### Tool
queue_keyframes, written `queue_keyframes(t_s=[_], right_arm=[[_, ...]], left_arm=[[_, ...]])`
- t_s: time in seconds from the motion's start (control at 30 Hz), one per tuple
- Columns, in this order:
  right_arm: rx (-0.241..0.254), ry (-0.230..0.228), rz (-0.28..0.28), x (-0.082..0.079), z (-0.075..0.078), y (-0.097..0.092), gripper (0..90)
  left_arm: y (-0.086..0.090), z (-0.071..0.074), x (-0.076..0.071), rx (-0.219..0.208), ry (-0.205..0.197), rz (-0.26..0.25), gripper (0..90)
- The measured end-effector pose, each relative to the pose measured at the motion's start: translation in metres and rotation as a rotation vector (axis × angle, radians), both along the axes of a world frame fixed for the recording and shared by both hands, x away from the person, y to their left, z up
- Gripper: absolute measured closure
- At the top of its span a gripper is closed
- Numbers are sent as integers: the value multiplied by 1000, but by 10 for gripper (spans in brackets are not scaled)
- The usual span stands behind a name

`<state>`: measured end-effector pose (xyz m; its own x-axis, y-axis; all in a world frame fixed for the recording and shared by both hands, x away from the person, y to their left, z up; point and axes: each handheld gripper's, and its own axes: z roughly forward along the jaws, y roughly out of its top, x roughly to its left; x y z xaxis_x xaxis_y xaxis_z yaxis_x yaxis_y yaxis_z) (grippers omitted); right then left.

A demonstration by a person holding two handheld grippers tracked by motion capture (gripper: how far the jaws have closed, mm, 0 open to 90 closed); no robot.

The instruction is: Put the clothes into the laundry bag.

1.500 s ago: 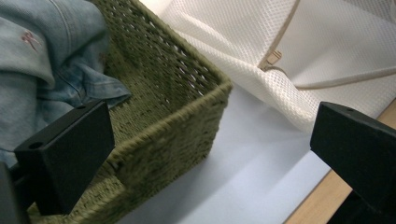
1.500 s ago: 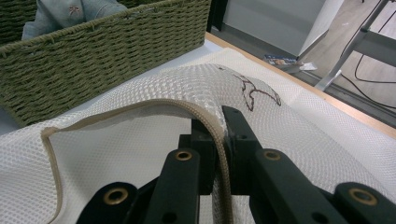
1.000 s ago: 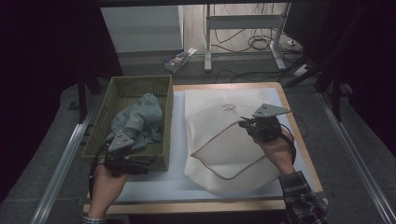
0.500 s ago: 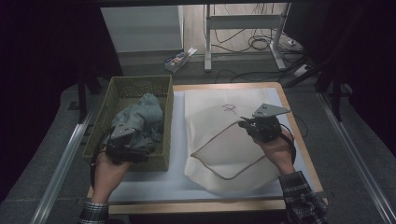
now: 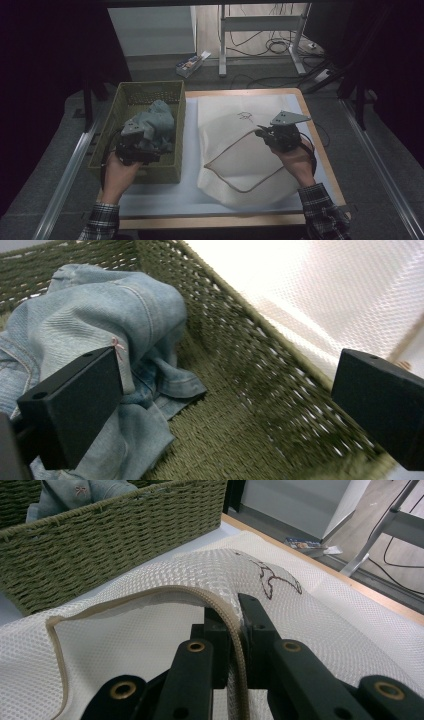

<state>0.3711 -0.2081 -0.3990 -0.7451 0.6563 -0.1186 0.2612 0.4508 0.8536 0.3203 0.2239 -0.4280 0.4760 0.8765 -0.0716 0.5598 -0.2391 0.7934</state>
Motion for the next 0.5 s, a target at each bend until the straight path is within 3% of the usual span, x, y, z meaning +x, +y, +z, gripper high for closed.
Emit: queue_keyframes(t_s=[0.2, 0.5], right_arm=[[4, -7, 1, 0, 0, 0, 827], [3, -10, 4, 0, 0, 0, 826]], left_arm=[[2, -2, 13, 37, 31, 6, 5], [9, -3, 30, 6, 48, 38, 0]])
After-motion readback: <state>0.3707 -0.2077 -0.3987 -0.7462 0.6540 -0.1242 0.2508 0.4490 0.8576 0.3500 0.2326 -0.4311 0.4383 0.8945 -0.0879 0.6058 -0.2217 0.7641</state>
